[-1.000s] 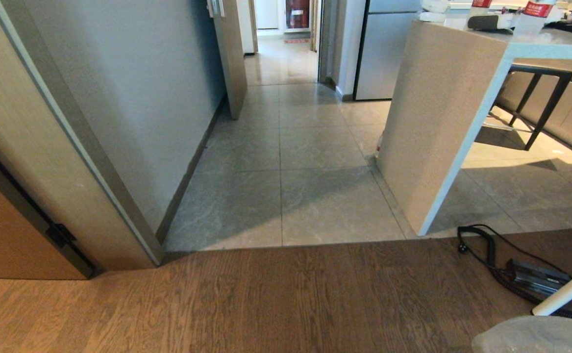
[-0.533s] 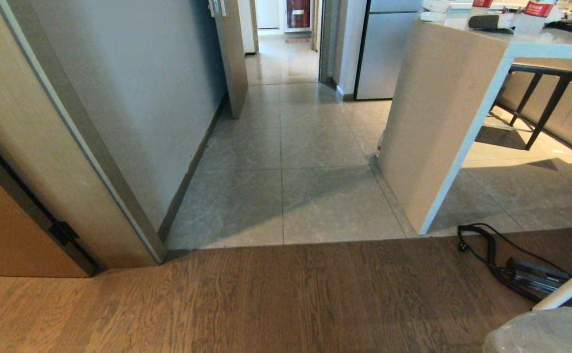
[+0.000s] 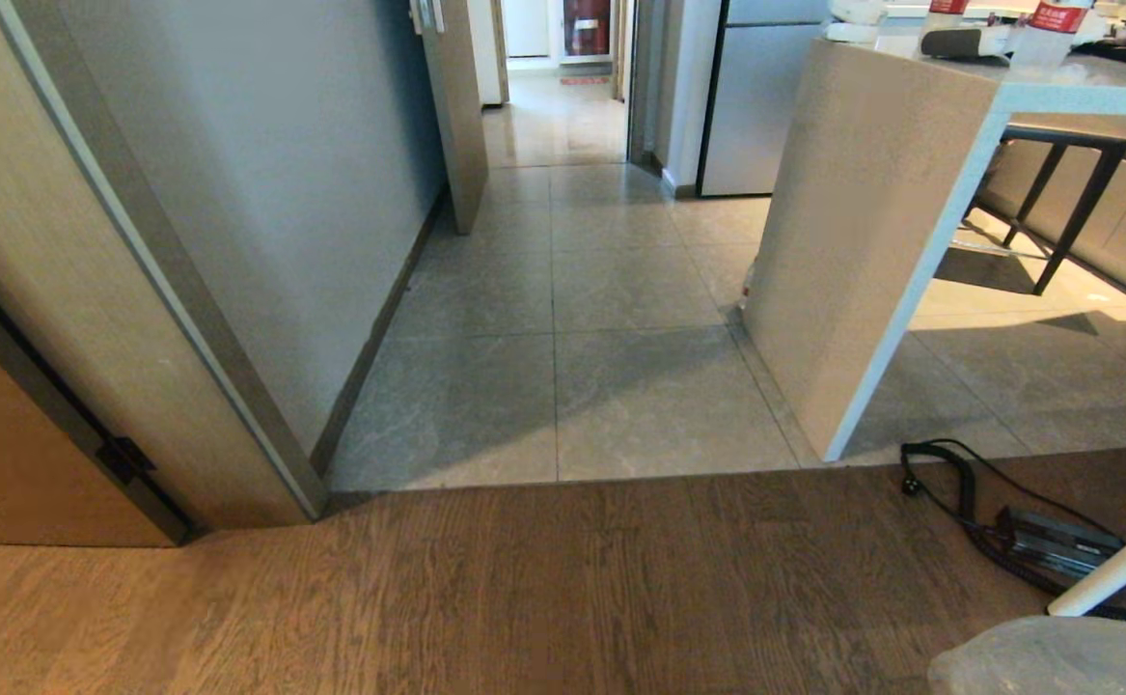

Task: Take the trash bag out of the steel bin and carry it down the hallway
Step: Put the trash bag at the door

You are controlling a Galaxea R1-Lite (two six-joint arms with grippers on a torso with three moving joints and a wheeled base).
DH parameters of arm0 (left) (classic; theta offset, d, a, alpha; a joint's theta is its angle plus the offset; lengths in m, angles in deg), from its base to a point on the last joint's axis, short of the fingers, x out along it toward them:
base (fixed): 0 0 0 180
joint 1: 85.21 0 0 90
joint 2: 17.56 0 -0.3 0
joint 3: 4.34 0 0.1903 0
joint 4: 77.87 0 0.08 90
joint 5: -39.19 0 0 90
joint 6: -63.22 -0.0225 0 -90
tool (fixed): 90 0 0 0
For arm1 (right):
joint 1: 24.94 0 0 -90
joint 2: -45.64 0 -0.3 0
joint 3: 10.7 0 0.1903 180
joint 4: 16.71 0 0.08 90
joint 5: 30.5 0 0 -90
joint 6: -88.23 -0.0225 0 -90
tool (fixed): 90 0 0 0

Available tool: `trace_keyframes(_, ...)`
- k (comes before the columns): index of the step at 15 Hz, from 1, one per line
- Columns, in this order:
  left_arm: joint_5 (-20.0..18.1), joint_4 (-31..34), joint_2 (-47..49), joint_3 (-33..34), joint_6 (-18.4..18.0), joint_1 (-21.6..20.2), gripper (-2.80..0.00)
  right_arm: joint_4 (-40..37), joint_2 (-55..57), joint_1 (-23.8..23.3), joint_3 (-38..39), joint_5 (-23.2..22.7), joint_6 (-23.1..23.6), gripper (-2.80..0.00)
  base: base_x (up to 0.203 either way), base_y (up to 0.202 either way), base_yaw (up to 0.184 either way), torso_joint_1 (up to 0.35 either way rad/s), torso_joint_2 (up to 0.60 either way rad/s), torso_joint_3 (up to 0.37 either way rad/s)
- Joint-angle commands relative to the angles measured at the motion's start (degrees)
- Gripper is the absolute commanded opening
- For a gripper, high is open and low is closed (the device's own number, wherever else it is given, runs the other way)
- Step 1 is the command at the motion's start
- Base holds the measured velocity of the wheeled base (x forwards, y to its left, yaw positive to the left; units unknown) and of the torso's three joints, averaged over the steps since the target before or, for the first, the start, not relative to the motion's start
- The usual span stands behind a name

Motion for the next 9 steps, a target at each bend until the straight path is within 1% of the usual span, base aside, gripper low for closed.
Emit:
trace_keyframes(1,0.02,-0.05,0.00,0.62,0.16,0.00,-2.80,0.02,0.05,0.05,0.00,0.02,0.02,-2.80,0.000,0.000,0.000,0.000,0.00,0.000)
trace_keyframes(2,0.02,-0.05,0.00,0.62,0.16,0.00,-2.80,0.02,0.05,0.00,0.00,0.02,0.02,-2.80,0.000,0.000,0.000,0.000,0.00,0.000)
trace_keyframes(3,0.05,-0.14,0.00,0.62,0.10,0.00,-2.80,0.02,0.05,0.02,0.00,0.02,0.02,-2.80,0.106,0.000,-0.006,0.002,0.00,0.002)
trace_keyframes(9,0.11,-0.14,0.00,0.67,0.25,0.00,-2.80,0.02,0.05,0.06,0.00,0.02,0.02,-2.80,0.191,0.000,0.001,0.000,0.00,0.003)
